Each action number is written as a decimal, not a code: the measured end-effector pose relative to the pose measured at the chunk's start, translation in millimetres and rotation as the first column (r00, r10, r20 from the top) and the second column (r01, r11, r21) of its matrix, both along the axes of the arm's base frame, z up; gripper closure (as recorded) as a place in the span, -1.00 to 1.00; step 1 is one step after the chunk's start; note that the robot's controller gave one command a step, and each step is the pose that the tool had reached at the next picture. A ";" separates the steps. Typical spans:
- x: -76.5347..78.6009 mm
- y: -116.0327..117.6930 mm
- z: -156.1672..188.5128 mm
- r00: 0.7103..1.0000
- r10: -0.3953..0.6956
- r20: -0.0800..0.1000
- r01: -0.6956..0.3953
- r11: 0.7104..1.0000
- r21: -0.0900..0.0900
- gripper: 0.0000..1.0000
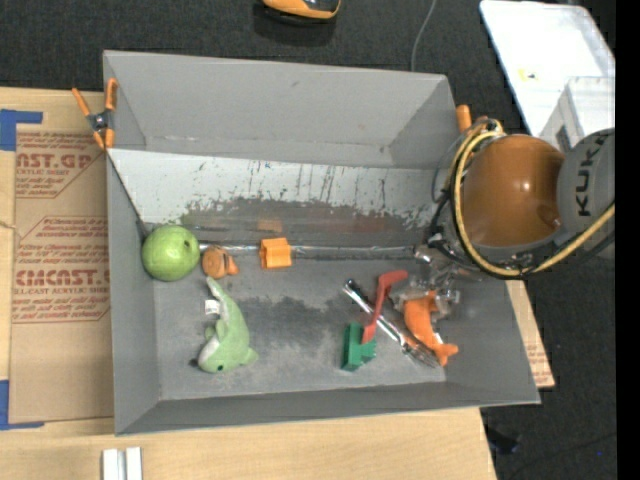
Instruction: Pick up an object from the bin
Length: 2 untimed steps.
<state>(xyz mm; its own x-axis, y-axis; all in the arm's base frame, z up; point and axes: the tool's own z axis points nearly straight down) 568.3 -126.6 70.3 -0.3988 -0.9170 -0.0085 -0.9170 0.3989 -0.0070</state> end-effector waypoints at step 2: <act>15.1 2.2 133.7 1.000 -0.014 -0.004 0.014 1.000 0.003 1.00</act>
Offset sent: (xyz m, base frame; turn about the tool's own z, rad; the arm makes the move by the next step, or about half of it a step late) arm 0.0128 0.0013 0.1300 0.0122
